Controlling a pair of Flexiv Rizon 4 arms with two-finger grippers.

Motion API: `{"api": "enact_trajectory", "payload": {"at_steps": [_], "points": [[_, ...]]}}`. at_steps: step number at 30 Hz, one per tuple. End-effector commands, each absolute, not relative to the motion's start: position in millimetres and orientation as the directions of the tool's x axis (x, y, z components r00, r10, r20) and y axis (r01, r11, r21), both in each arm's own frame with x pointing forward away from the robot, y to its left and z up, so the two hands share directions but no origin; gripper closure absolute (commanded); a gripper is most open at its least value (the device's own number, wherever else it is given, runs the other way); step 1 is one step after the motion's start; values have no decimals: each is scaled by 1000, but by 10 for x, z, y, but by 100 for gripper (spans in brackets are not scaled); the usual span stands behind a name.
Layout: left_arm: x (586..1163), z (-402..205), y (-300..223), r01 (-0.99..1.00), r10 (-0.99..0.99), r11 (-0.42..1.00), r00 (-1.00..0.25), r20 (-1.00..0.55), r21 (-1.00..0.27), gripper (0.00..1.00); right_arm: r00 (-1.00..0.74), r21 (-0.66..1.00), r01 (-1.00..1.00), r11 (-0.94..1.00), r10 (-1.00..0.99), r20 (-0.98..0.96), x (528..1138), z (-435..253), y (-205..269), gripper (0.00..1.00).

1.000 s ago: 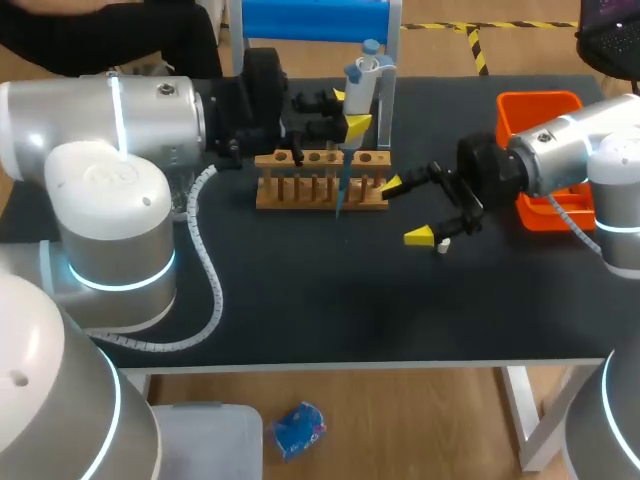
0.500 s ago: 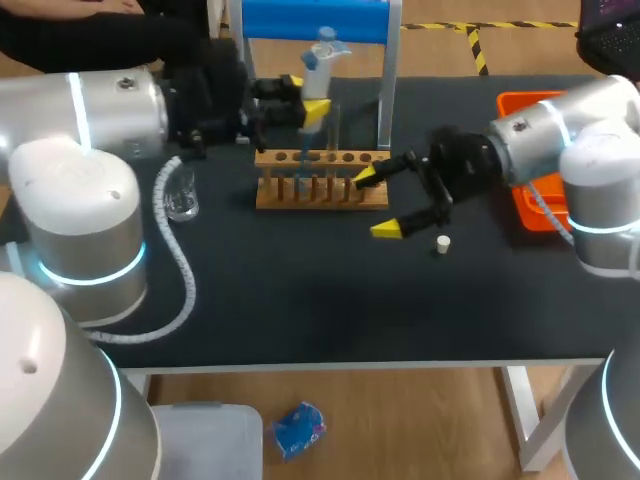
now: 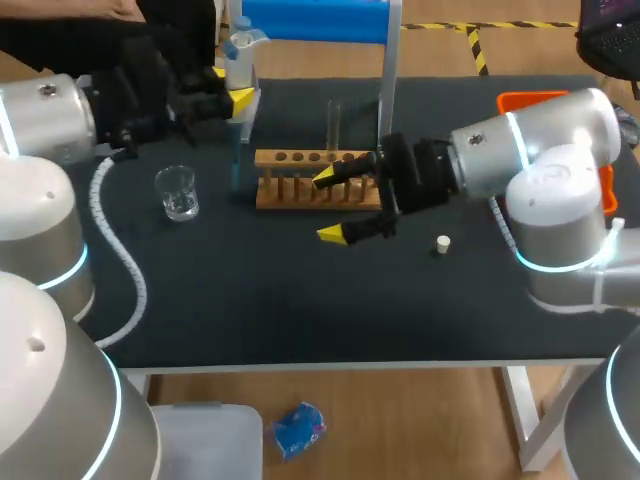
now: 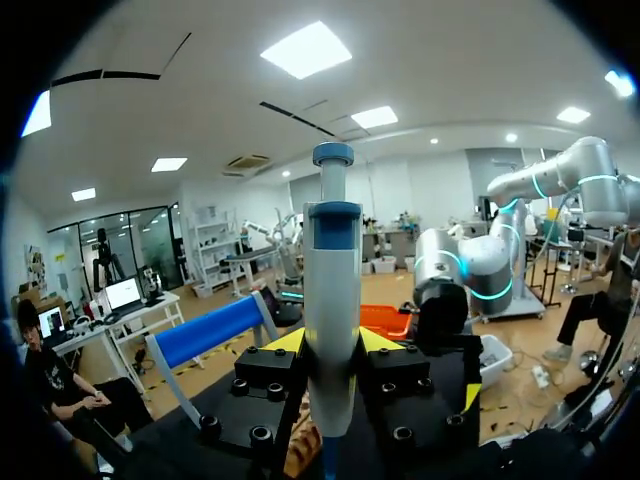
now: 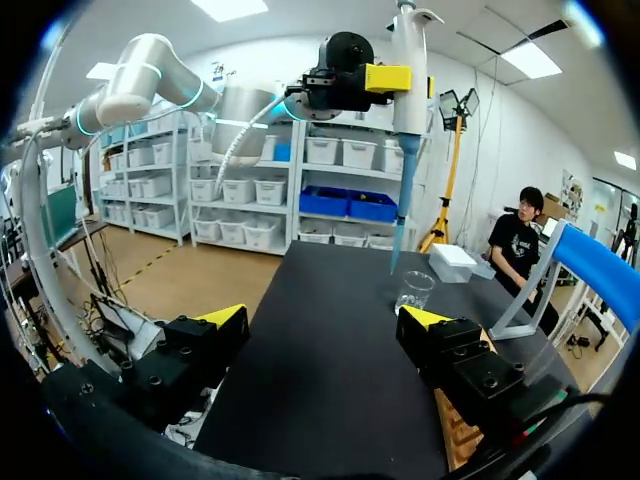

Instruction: Invert the test tube, pick up the pipette, mount the tip to pipette, aspirate from beaker and dispense into the tube, eject the tip, return the pipette, and cap with the stopper.

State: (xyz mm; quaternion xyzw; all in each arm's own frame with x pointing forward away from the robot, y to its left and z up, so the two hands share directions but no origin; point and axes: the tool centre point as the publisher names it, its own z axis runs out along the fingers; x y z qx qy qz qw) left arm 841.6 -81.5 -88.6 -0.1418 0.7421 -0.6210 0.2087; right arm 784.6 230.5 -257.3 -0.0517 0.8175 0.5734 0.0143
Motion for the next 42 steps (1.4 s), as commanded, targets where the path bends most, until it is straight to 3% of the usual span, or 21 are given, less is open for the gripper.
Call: {"api": "enact_trajectory", "payload": {"at_steps": [1, 13, 25, 42], "points": [[8302, -859, -640, 51, -465, 186, -875, -134, -981, 100, -995, 937, -101, 336, -55, -88, 7830, -2583, 2318, 0], [8302, -859, -640, 51, -465, 186, -875, -134, -981, 100, -995, 937, -101, 336, -55, -88, 7830, -2583, 2318, 0], [8618, -953, -262, 44, -379, 105, -922, -81, -993, 100, -992, 916, -11, 400, 110, -59, 7925, -2802, 2859, 0], [8957, -1197, 147, 24, -327, 108, -943, -58, -994, 100, -967, 899, 69, 433, 252, -47, 8124, -3254, 3515, 0]]}}
